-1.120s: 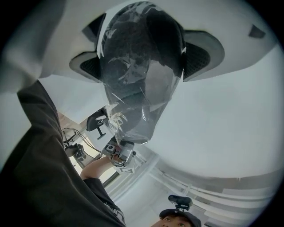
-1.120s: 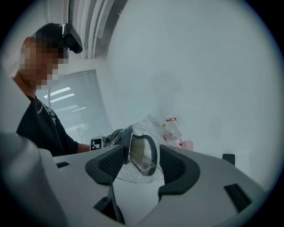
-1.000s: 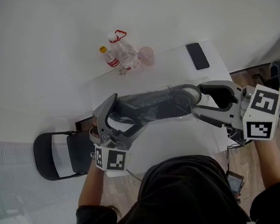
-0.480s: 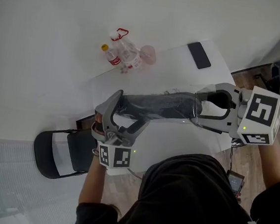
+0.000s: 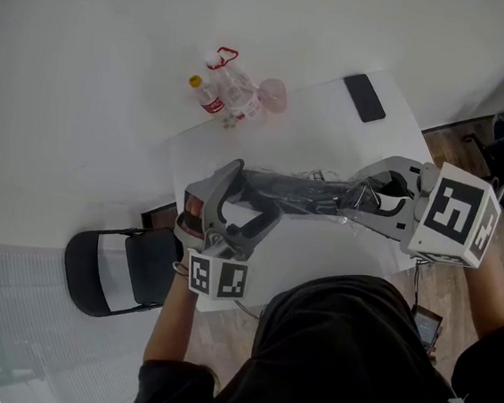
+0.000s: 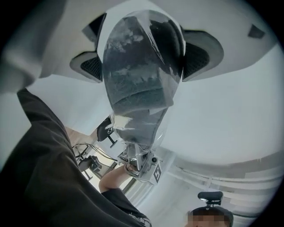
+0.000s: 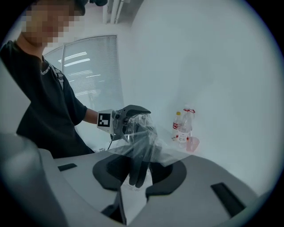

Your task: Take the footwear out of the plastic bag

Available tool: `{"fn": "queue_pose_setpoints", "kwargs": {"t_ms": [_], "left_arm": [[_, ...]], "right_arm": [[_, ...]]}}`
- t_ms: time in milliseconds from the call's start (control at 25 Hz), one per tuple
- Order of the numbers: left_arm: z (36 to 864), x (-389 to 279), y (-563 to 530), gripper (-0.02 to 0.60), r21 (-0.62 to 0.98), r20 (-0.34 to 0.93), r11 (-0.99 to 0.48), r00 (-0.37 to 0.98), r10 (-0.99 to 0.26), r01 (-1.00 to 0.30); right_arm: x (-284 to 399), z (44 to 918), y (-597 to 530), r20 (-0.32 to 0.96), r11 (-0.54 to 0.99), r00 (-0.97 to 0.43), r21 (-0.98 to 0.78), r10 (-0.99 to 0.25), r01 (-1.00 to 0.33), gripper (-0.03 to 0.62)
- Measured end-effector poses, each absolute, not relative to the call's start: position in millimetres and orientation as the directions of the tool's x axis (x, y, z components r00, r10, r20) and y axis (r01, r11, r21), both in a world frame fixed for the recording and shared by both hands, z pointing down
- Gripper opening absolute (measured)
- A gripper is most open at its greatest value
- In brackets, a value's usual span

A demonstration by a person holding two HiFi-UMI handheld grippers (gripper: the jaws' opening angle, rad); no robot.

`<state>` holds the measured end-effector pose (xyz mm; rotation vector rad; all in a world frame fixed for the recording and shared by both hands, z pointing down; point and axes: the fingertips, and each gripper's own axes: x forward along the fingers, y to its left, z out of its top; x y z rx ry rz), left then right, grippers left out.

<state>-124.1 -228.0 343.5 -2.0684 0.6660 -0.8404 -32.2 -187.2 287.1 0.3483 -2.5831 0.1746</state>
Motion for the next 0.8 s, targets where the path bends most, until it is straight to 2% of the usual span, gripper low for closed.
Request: {"fn": "queue_pose_setpoints", "kwargs": {"t_ms": [160,320,400,560,800], "left_arm": [[351.2,-138.5,-229.4,0.574,-0.733,0.419,-0.651,0.624,-0.660,-0.196],[354.5,-149.0,-234.6,0.574,-0.625,0.488,-0.739,0.613,-0.621,-0.250],[360.1,-150.2,-236.9,0.574,-0.587,0.536,-0.773,0.601,-0.593,-0.240],[381.8,-151.4,-238.0,0.574,-0.550,0.656,-0.824,0.542,-0.525,-0.133],[403.9,-145.5,-230.9,0.572,-0.465,0.762,-0.884,0.493,-0.420,-0.035]], "right_arm": [[-23.5,284.5,-196.9,0.549,0.943,-0.777,0.069,-0.309,-0.326,0.083],[-18.4,284.4,-198.2,0.544,0.935,-0.762,0.174,-0.352,-0.308,0.080],[-21.0,281.6,-193.3,0.534,0.940,-0.773,0.208,-0.342,-0.271,0.080],[-32.3,277.5,-179.0,0.547,0.939,-0.781,0.314,-0.301,-0.143,0.080],[-52.4,270.7,-164.5,0.554,0.894,-0.794,0.447,-0.252,0.029,0.080]]}}
